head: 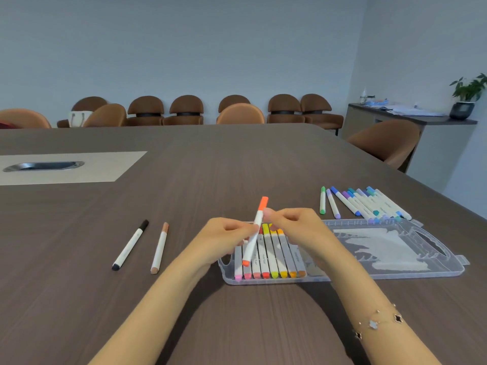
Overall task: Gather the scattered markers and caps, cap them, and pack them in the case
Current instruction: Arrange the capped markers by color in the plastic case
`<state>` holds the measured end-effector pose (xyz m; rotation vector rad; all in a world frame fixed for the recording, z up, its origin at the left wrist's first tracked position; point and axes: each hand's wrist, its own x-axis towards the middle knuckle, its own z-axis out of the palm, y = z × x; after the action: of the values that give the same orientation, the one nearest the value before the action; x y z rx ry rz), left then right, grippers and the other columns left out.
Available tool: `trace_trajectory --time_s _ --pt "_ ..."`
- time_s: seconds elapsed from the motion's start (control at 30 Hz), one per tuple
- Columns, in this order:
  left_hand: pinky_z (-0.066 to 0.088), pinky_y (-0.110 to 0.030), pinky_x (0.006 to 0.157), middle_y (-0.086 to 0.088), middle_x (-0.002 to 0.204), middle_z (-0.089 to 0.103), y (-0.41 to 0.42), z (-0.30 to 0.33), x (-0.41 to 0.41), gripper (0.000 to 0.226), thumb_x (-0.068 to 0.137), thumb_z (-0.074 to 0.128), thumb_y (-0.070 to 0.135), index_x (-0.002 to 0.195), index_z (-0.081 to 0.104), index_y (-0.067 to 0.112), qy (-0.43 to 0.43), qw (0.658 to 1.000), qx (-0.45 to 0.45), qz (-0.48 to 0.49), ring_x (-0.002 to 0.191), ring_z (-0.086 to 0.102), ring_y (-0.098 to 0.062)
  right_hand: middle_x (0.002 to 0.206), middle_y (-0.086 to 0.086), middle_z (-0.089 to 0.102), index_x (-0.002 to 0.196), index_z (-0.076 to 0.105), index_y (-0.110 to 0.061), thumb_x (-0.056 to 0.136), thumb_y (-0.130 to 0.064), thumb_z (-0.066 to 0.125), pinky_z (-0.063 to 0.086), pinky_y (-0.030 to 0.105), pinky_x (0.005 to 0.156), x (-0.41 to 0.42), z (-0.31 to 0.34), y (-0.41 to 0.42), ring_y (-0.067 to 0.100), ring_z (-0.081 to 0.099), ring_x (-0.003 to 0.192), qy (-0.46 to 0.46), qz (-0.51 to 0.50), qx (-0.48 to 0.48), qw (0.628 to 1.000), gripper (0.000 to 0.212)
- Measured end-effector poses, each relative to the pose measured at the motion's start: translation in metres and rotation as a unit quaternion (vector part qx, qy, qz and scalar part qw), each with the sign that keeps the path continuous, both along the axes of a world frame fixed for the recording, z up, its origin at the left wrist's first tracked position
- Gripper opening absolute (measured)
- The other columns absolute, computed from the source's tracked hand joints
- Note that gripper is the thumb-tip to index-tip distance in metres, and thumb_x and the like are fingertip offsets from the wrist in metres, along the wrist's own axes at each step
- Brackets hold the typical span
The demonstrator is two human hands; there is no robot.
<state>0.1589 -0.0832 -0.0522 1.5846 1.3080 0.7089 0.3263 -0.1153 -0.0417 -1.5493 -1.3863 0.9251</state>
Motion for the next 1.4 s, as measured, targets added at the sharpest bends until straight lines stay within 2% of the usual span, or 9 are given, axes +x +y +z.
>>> trace_trajectory --time_s 0.1,0.27,0.43,0.57,0.73,0.93,1.1,1.23,1.4 --pt "0.040 -0.023 0.063 0.007 0.069 0.058 -0.005 -0.003 0.008 0.025 0.085 0.065 0.042 0.085 0.076 0.019 0.003 1.000 0.004 -0.002 0.067 0.049 -0.010 0.076 -0.009 0.065 0.082 0.073 -0.021 0.086 -0.046 0.062 0.041 0.018 0.062 -0.003 -0.003 0.001 0.000 0.054 0.075 0.011 0.006 -0.034 0.999 0.028" --pt "0.040 -0.016 0.058 0.012 0.079 0.068 0.000 -0.004 0.000 0.027 0.084 0.064 0.046 0.082 0.074 0.022 0.038 0.999 0.027 -0.001 0.070 0.057 -0.001 0.087 -0.004 0.065 0.089 0.071 -0.021 0.089 -0.046 0.057 0.043 0.028 0.074 0.011 -0.003 0.004 0.008 0.053 0.081 0.008 -0.015 -0.075 0.997 0.029" --pt "0.039 -0.006 0.045 0.008 0.069 0.068 0.025 -0.007 -0.055 0.012 0.084 0.062 0.023 0.079 0.072 0.020 0.152 0.958 0.148 0.191 0.056 0.059 0.002 0.080 0.009 0.057 0.087 0.068 -0.005 0.095 -0.038 0.049 0.039 0.021 0.055 0.041 -0.008 0.011 0.013 0.049 0.065 -0.117 -0.076 -0.107 0.984 0.038" --pt "0.042 -0.023 0.060 0.001 0.071 0.069 0.041 -0.016 -0.099 0.020 0.082 0.052 0.014 0.072 0.070 0.018 0.188 0.937 0.131 0.263 0.068 0.062 -0.017 0.058 0.002 0.058 0.069 0.060 -0.007 0.095 -0.034 0.051 0.041 0.018 0.047 0.046 -0.022 0.017 0.010 0.056 0.049 -0.181 -0.064 -0.147 0.970 0.039" --pt "0.050 -0.033 0.070 -0.005 0.077 0.069 0.050 -0.028 -0.126 0.018 0.083 0.051 0.015 0.075 0.067 0.022 0.220 0.913 0.120 0.323 0.082 0.060 -0.024 0.063 -0.002 0.066 0.087 0.069 0.001 0.090 -0.032 0.061 0.042 0.017 0.045 0.048 -0.028 0.021 0.007 0.060 0.043 -0.166 -0.077 -0.131 0.974 0.033" --pt "0.048 -0.033 0.068 -0.011 0.084 0.068 0.051 -0.029 -0.125 0.016 0.084 0.064 0.020 0.074 0.069 0.009 0.231 0.921 0.074 0.306 0.079 0.057 -0.026 0.064 0.002 0.063 0.067 0.060 -0.007 0.088 -0.035 0.063 0.045 0.021 0.056 0.046 -0.040 0.028 0.012 0.062 0.057 -0.200 -0.117 -0.102 0.967 0.035" --pt "0.043 -0.028 0.062 -0.011 0.088 0.068 0.054 -0.027 -0.126 0.031 0.084 0.067 0.035 0.064 0.062 0.012 0.252 0.928 0.015 0.273 0.073 0.053 -0.020 0.066 0.005 0.065 0.062 0.055 -0.010 0.089 -0.036 0.061 0.045 0.021 0.059 0.045 -0.037 0.026 0.014 0.064 0.061 -0.212 -0.095 -0.110 0.966 0.037" --pt "0.049 -0.029 0.072 -0.009 0.085 0.070 0.055 -0.026 -0.124 0.033 0.084 0.065 0.039 0.067 0.063 0.011 0.268 0.930 0.006 0.251 0.075 0.056 -0.022 0.066 -0.004 0.066 0.074 0.066 -0.010 0.088 -0.032 0.062 0.043 0.015 0.049 0.049 -0.025 0.018 0.008 0.062 0.056 -0.200 -0.028 -0.160 0.966 0.027" --pt "0.047 -0.027 0.064 -0.006 0.079 0.067 0.052 -0.026 -0.116 0.034 0.079 0.071 0.040 0.088 0.073 0.007 0.296 0.926 -0.006 0.236 0.067 0.057 -0.017 0.072 -0.002 0.066 0.067 0.060 -0.012 0.087 -0.030 0.064 0.043 0.018 0.054 0.052 -0.025 0.018 0.009 0.062 0.065 -0.213 -0.017 -0.171 0.962 0.028"
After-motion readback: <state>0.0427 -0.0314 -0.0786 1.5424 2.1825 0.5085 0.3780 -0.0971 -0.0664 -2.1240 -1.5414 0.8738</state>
